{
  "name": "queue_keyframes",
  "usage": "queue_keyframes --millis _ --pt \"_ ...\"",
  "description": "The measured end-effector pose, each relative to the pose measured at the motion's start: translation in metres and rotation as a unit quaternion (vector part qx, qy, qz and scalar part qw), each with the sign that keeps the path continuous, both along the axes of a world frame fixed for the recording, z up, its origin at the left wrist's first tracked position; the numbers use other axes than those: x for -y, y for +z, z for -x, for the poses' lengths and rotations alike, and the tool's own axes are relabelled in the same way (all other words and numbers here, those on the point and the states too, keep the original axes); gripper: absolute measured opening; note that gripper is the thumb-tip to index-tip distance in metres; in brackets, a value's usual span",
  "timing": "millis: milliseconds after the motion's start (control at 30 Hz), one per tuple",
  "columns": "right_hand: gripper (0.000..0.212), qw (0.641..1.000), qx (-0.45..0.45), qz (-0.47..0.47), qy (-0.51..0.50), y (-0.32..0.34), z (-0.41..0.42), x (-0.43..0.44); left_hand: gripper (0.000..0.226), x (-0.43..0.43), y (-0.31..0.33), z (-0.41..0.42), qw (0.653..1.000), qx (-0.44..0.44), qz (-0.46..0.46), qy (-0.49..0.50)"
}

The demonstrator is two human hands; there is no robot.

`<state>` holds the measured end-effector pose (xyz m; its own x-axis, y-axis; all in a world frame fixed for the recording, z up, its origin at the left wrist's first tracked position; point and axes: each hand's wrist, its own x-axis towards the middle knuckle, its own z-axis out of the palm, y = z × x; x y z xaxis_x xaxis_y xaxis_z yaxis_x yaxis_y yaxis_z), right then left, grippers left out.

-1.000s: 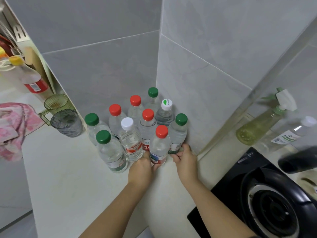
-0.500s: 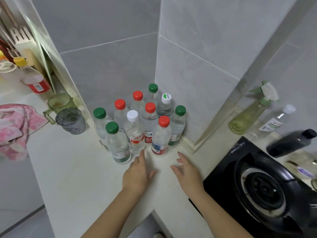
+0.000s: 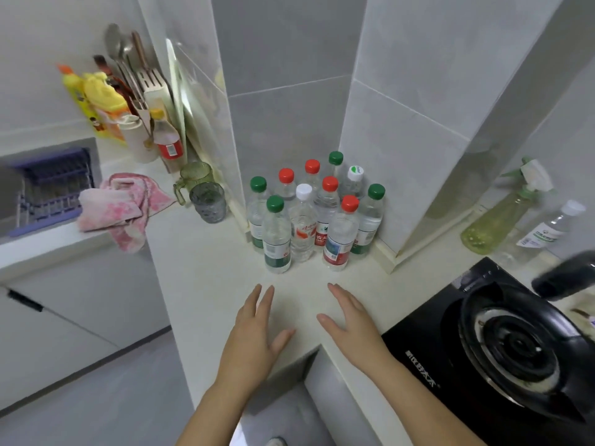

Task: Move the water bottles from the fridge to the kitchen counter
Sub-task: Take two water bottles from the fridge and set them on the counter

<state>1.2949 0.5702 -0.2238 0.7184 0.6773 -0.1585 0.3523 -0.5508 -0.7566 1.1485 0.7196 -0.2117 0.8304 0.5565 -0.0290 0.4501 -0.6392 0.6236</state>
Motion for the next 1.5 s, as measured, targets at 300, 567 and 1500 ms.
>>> queue_keyframes --millis 300,567,1500 --pt "0.067 0.984 0.02 -0.012 0.175 0.004 0.045 0.028 0.079 0.072 0.014 0.088 0.987 0.017 0.003 0.162" --pt "0.069 0.936 0.024 -0.019 0.351 0.008 0.136 0.01 0.081 0.121 0.026 0.201 0.947 -0.012 -0.012 0.32" --pt "0.066 0.688 0.072 -0.136 0.709 0.08 0.648 0.15 0.082 0.436 0.066 0.677 0.742 0.054 -0.088 0.662"
